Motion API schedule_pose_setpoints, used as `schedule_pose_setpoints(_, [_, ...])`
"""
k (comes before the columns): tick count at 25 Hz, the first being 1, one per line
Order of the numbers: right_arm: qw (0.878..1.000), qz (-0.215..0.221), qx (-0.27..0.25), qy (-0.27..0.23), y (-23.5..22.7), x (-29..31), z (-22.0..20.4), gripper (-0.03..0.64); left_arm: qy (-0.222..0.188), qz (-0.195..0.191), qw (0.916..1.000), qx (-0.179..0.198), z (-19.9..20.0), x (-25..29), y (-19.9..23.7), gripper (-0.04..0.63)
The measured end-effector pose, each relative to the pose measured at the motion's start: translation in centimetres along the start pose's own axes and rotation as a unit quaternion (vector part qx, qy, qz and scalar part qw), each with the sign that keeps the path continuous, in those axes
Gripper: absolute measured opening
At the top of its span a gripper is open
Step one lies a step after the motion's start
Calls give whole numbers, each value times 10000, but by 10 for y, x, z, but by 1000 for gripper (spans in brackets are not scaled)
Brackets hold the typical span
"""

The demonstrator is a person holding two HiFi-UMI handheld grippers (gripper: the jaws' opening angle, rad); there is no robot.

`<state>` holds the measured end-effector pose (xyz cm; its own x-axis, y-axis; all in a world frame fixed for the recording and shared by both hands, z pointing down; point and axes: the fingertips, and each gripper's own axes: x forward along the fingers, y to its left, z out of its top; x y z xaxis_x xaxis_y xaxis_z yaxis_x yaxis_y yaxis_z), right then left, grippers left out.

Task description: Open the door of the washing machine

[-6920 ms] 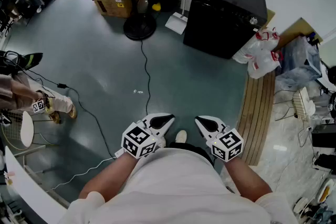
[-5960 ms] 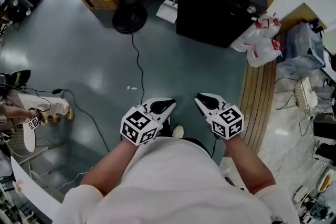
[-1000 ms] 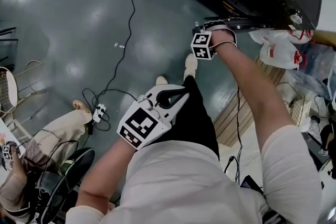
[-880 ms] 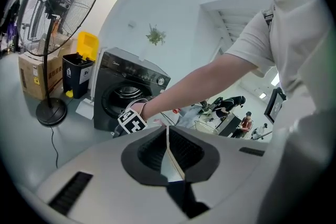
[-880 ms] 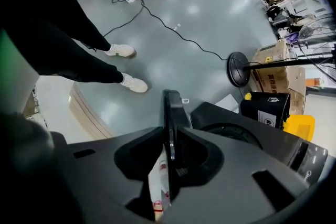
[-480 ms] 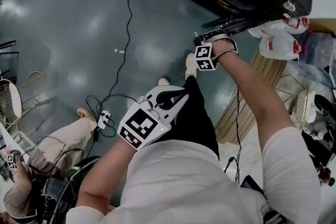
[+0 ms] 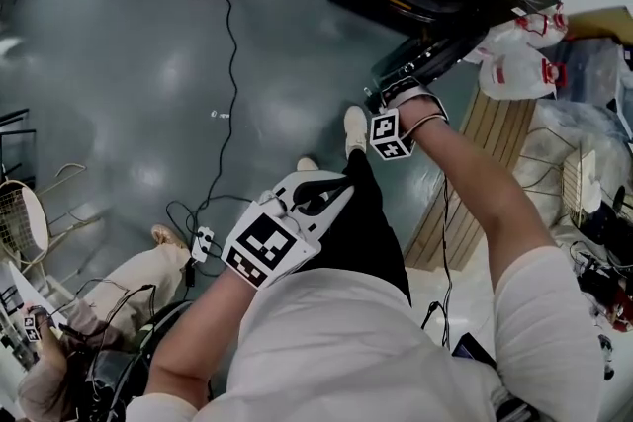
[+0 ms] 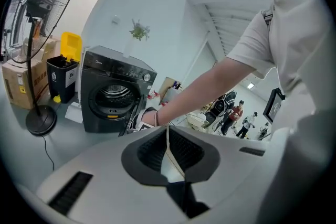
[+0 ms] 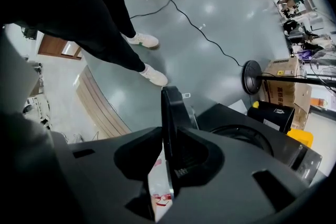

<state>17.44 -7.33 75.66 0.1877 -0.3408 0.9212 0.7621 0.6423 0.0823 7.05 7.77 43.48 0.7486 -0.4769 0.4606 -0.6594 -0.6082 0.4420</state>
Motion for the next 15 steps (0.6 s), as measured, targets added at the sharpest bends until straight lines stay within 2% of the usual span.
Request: schedule_pose_setpoints(15, [9979, 40, -616, 197, 90, 4, -25, 98, 201, -408, 9984, 331, 10, 18, -15, 23])
